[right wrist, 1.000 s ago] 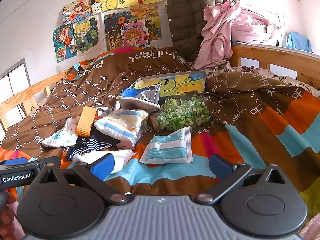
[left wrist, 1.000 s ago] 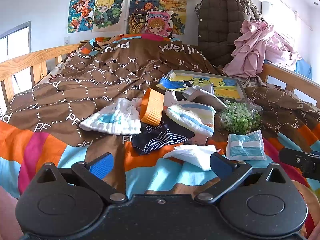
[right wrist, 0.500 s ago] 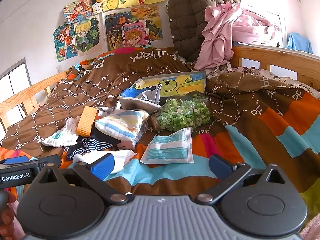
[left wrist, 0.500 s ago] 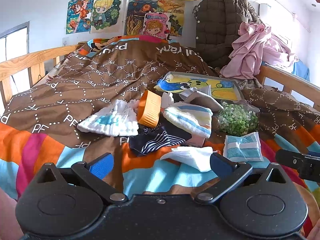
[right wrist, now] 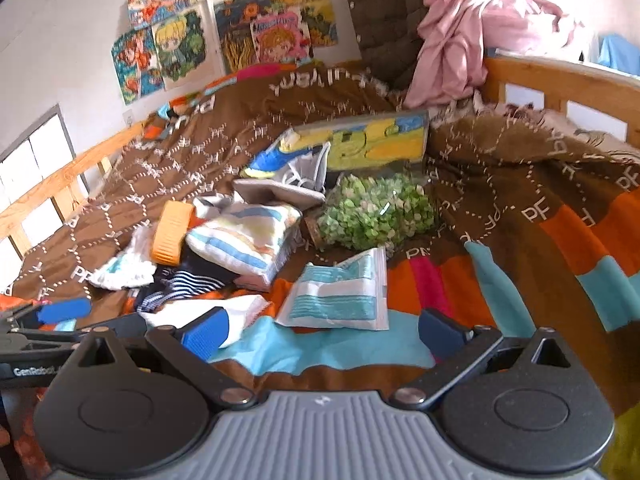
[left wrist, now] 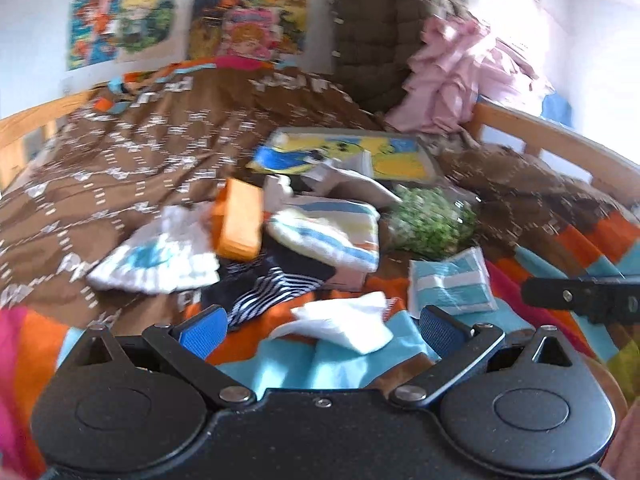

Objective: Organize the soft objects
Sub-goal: 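Grasp the white tissue with the left tool while the right tool grasps the blue-white packet, then carry tissue and packet over the cartoon tray and open both tools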

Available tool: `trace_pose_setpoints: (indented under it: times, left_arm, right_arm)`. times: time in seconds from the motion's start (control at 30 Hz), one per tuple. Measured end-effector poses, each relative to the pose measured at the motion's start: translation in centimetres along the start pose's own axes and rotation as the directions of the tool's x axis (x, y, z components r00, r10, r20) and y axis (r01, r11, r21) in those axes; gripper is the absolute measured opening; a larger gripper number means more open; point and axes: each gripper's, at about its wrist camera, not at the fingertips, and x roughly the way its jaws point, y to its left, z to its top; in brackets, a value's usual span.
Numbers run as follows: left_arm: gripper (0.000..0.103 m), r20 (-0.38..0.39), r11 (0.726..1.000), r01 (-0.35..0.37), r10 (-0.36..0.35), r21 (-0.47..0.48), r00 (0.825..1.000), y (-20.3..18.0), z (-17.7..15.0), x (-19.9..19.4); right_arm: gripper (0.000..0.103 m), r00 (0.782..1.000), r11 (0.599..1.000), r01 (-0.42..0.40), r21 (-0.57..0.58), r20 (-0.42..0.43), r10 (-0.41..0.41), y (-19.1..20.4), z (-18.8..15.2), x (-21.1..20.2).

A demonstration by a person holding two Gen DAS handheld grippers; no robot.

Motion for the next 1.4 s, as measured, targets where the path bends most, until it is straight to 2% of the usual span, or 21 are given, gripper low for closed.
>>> trace_pose_setpoints:
  times: [0.17,0.4,0.57,0.67,0.83,0.9,0.93,0.97,1.03,1.1,1.27,1.4]
  left_arm:
    - [0.102,-0.072,0.987,0.111,-0.102,0.118,0.992,-0.2,0.9,3.6]
    - [0.102,-0.161,0.961,0.191,-0.16,0.2,0.974,-0.6,1.1,7.8]
    - [0.102,-0.219,0.964,0.212,-0.174,0.161,0.96,0.1,0.9,9.9]
    - [0.092,-0.263,0.969,0.23,-0.2,0.091,0.944,0.6,0.9,11.0]
    - [0.078,-0.263,0.965,0.247,-0.217,0.088,0.94,0.5,0.7,11.3]
    - [0.067,-0.275,0.959,0.27,-0.238,0.087,0.932,0.3,0.6,11.3]
    - [0.064,-0.291,0.954,0.287,-0.252,0.084,0.923,0.2,0.4,11.3]
    - [0.062,-0.296,0.954,0.285,-0.246,0.094,0.923,-0.1,0.3,11.3]
    - [0.06,-0.292,0.951,0.282,-0.236,0.127,0.927,-0.4,0.2,11.2]
    - [0.051,-0.288,0.952,0.277,-0.231,0.13,0.929,-0.5,0.2,11.2]
    - [0.031,-0.27,0.962,0.258,-0.224,0.094,0.936,0.1,0.4,11.0]
    - [0.015,-0.25,0.964,0.26,-0.238,0.059,0.939,0.5,0.5,10.7]
  right_arm:
    - [0.103,0.999,1.0,0.0,0.013,-0.046,0.001,-2.2,1.1,3.5]
    - [0.103,0.996,0.999,-0.034,-0.039,-0.085,0.031,-2.5,1.5,7.7]
    - [0.103,0.994,0.995,-0.038,-0.089,-0.107,0.028,-2.1,1.6,10.1]
    - [0.102,0.991,0.996,-0.042,-0.084,-0.132,0.03,-2.2,1.5,11.3]
    - [0.095,0.985,0.995,-0.084,-0.049,-0.153,0.076,-2.6,1.1,11.9]
    - [0.089,0.983,0.992,-0.114,-0.045,-0.148,0.106,-2.5,1.0,11.7]
    - [0.087,0.983,0.992,-0.12,-0.049,-0.145,0.111,-2.4,1.0,11.6]
    - [0.081,0.983,0.991,-0.121,-0.055,-0.143,0.112,-2.2,1.1,11.5]
    - [0.074,0.984,0.991,-0.115,-0.066,-0.141,0.105,-1.9,1.0,11.5]
    - [0.059,0.985,0.992,-0.103,-0.074,-0.143,0.092,-1.7,1.0,11.5]
    - [0.042,0.985,0.99,-0.118,-0.072,-0.138,0.107,-1.6,1.0,11.3]
    - [0.028,0.985,0.983,-0.139,-0.12,-0.124,0.124,-0.7,0.9,10.7]
